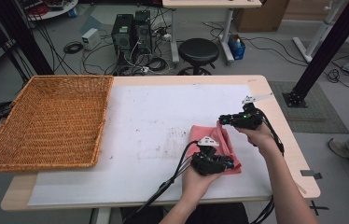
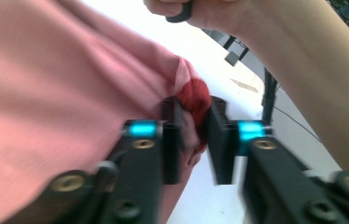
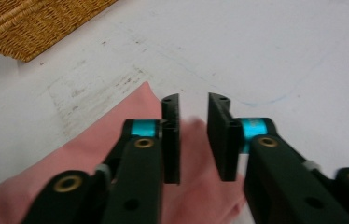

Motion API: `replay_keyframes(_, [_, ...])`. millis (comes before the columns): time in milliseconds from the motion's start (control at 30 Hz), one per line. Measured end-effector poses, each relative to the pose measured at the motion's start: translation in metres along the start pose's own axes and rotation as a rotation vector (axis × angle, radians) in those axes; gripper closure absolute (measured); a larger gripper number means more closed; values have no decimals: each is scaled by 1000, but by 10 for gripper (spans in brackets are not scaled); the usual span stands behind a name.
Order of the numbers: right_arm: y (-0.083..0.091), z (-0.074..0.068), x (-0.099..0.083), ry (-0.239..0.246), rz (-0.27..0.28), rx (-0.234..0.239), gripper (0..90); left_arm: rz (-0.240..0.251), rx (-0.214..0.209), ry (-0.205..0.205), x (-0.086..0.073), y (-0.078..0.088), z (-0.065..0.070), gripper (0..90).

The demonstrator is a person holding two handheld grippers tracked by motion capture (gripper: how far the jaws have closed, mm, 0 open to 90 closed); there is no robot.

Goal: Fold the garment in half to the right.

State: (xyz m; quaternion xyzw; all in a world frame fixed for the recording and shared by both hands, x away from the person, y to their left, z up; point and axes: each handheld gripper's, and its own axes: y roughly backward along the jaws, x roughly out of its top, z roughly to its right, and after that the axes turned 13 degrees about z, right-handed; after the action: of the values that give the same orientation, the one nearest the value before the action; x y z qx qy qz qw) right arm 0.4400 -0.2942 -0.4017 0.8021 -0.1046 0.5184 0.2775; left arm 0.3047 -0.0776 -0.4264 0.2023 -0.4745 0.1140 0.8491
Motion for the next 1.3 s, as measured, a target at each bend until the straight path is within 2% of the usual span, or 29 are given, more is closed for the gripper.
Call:
replay_keyframes(67, [8,-3,-3,13,5,-28,674,28,-11,-25,0,5,1,576])
replay_keyframes(100, [8,-3,-3,13,5,-28,674,28,-11,-25,0,5,1,563])
replay_keyframes(133, [12,-5,-4,19,7,-43,638,58,-3,-66,3,17,2,563])
replay_keyframes(167, [12,-5,-4,19,7,-43,638,58,-3,-66,3,17,2,518])
replay_keyframes(200, [27,-14,-11,26,37,-81,605,75,18,-82,6,26,1,518])
replay_keyframes(233, [39,-24,-18,32,66,-92,597,81,29,-91,7,30,-1,505])
replay_keyframes(267, [45,-30,-23,33,84,-94,585,92,46,-102,10,38,-5,504])
replay_keyframes(333, [62,-51,-41,38,119,-85,583,116,69,-87,14,50,-15,494])
replay_keyframes(433, [76,-78,-64,46,127,-102,560,141,105,-78,19,63,-32,492])
replay_keyframes(467, [76,-78,-64,46,127,-102,560,141,105,-78,19,63,-32,492])
replay_keyframes(500, [80,-89,-73,47,124,-120,551,169,154,-102,25,67,-46,492])
replay_keyframes(533, [82,-104,-87,55,109,-170,551,181,180,-95,28,68,-54,492])
replay_keyframes(567, [81,-108,-92,56,97,-202,552,187,198,-74,31,66,-65,492])
replay_keyframes(667, [79,-113,-103,49,84,-240,604,171,236,-70,36,57,-85,492])
replay_keyframes(733, [79,-115,-107,59,83,-241,734,166,276,-99,39,48,-94,492])
replay_keyframes(767, [79,-116,-109,64,84,-258,787,161,285,-110,40,44,-97,492])
replay_keyframes(833, [81,-116,-112,62,87,-272,837,136,308,-125,42,35,-104,500])
replay_keyframes(967, [89,-118,-117,34,99,-312,848,57,345,-139,39,22,-115,641])
replay_keyframes(1100, [93,-119,-122,13,112,-321,847,34,373,-139,36,19,-118,799])
replay_keyframes(1167, [94,-119,-124,5,113,-325,847,26,380,-140,36,19,-118,799])
replay_keyframes(1200, [94,-118,-131,-23,116,-320,848,23,381,-132,36,19,-118,844])
replay_keyframes(1300, [93,-118,-134,-36,114,-319,847,21,392,-112,36,20,-121,844])
